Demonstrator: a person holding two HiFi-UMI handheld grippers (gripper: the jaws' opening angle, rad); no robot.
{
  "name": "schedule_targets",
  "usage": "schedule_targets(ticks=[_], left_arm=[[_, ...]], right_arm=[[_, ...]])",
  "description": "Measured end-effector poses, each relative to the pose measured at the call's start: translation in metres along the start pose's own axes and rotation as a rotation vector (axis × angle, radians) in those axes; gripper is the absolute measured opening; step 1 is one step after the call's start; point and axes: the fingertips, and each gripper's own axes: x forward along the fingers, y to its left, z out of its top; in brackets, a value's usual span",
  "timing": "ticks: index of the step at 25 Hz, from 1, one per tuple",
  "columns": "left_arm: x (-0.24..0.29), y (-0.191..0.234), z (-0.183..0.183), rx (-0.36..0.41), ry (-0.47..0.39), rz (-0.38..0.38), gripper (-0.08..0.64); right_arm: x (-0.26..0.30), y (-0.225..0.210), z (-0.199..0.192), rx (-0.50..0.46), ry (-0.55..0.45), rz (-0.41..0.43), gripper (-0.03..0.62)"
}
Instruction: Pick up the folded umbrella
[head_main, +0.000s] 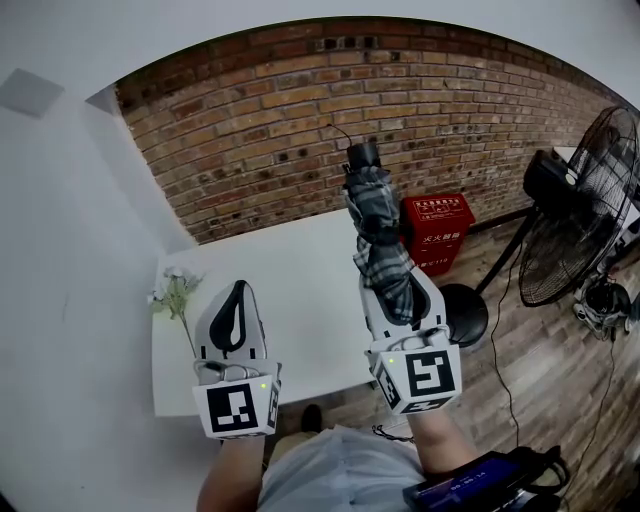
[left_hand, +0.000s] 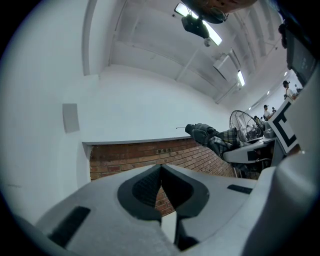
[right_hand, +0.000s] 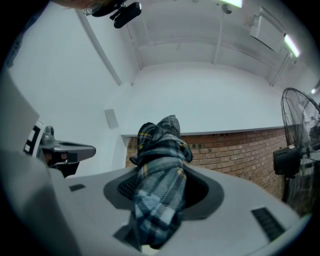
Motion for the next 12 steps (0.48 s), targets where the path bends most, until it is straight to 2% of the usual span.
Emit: schedule_targets(ticks=[12], left_arm=[[0.0003, 0.0025, 0.0008, -0.005, 0.01, 0.016, 0.006]], right_arm=[[0.0016, 0.0002, -0.0031, -0.006, 0.015, 0.011, 0.202]])
